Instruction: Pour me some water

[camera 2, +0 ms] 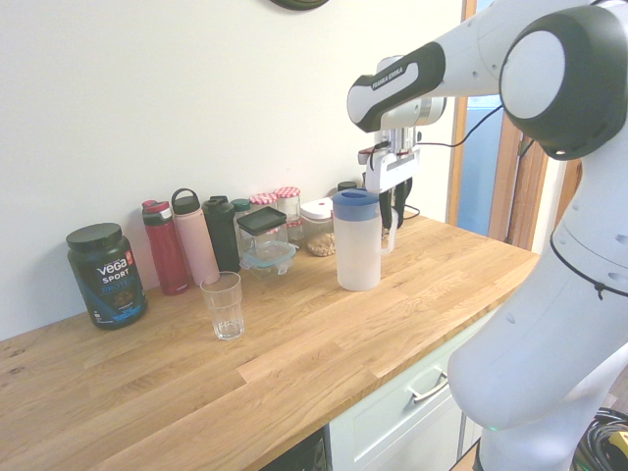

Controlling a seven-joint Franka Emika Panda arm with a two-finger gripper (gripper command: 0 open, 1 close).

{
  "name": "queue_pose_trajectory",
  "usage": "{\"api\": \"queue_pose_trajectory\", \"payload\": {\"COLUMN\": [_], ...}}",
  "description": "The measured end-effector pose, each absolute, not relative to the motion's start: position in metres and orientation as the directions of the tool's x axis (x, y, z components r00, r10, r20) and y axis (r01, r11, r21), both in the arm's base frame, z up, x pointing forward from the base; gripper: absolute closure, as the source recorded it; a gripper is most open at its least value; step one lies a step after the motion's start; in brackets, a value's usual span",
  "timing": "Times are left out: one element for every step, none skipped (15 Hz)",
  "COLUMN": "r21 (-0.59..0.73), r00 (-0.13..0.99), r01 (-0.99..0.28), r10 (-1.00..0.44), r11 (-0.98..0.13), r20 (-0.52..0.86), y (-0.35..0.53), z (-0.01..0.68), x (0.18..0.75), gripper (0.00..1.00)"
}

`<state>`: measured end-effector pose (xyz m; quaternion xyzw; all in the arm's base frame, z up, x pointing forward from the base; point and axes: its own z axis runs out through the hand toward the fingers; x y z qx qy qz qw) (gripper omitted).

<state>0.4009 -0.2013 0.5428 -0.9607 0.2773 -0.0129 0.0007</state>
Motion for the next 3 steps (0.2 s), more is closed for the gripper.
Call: {"api": "queue_pose_trajectory", "payload": {"r21": [-0.009,-0.007,-0.009], "r00": [0.837,0.826,0.813], "r01": [-0.545,-0.561,-0.578], "r10": [-0.545,-0.561,-0.577], "r11": [-0.838,-0.827,-0.816], "r20": [0.044,0.064,0.081], "y": [-0.195,-0.188,-0.178], "z": [0.552,0.559,0.564], "x": [0.390,0.379,0.367], "gripper": [0.00,0.00,0.00]}}
